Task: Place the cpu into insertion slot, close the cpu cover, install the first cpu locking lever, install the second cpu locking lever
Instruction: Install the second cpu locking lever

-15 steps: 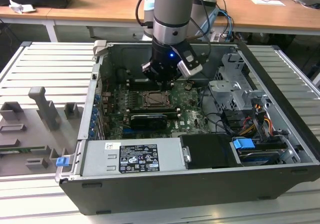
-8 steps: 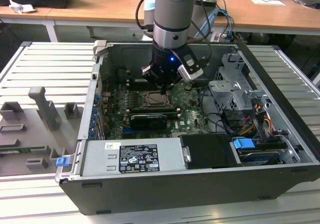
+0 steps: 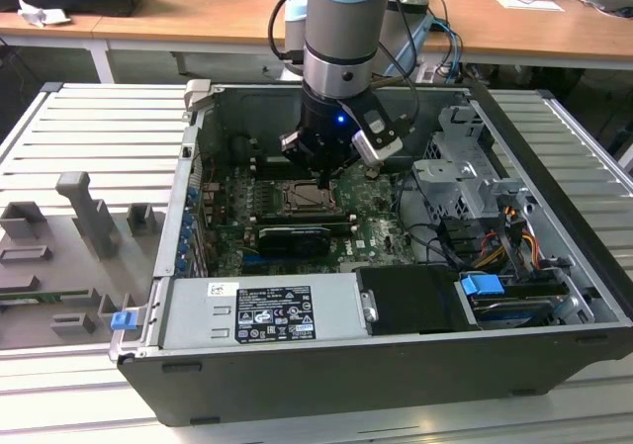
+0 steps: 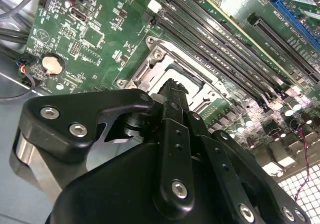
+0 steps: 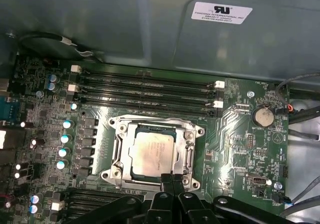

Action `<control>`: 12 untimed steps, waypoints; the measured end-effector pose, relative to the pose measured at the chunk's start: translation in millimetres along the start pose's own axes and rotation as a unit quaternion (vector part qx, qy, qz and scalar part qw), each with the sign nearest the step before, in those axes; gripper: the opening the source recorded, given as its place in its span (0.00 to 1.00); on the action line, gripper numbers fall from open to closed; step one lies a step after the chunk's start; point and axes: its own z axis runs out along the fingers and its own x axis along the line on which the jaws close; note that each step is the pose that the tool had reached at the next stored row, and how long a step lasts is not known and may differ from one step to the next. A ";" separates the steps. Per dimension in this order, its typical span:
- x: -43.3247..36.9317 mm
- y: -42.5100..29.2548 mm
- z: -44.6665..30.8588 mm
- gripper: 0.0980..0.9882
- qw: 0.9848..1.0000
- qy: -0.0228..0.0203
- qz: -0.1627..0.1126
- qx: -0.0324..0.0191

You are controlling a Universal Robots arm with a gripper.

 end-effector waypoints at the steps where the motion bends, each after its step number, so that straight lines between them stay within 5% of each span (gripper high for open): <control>1: 0.0 -0.1 0.0 0.01 1.000 0.000 0.000 0.000; 12: 0.2 -1.8 0.5 0.01 1.000 0.000 0.000 0.000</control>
